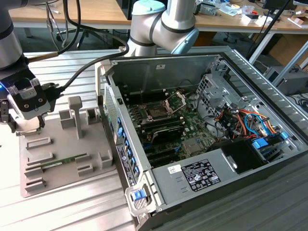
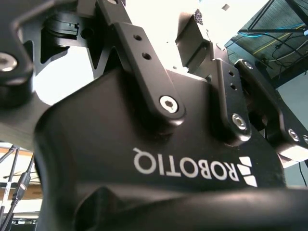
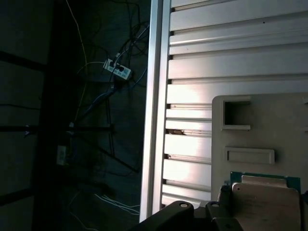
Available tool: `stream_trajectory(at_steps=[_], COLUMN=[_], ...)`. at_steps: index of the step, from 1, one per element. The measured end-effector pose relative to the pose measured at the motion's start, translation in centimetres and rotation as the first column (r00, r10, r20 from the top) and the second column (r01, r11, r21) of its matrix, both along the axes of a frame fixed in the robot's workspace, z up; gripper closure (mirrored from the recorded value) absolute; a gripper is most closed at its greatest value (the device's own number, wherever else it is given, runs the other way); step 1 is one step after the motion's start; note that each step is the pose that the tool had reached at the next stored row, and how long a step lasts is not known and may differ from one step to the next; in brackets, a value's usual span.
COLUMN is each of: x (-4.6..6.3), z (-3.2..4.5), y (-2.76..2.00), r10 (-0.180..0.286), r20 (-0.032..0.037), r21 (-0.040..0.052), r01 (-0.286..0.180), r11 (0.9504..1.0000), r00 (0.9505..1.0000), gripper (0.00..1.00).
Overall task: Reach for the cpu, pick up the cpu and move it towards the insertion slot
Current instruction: 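Pick up the cpu and move it towards the insertion slot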
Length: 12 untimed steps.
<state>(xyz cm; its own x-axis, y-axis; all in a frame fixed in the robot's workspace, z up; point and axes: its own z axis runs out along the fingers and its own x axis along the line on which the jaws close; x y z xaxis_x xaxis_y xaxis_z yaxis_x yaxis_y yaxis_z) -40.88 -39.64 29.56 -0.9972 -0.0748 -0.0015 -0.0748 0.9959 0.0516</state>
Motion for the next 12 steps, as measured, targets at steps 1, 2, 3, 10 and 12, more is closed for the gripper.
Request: stream_trajectory(at_steps=[1,2,3,10,12], x=[0.0,0.0,0.0,0.2,0.2], z=[0.07,0.11,0.15,1.39,1.49], y=[0.0,0.0,0.0,0.0,0.0], r10=[0.0,0.0,0.0,0.0,0.0], r20=[-0.0001,-0.0001,-0.0001,-0.0008,-0.0009], r21=[0.0001,0.0,-0.0001,0.0,-0.0001], r01=[0.0,0.0,0.0,0.0,0.0], r11=[1.0,1.0,1.0,1.0,1.0], r00=[1.0,1.0,1.0,1.0,1.0], gripper=[0.45,0.45,0.45,0.45,0.45])
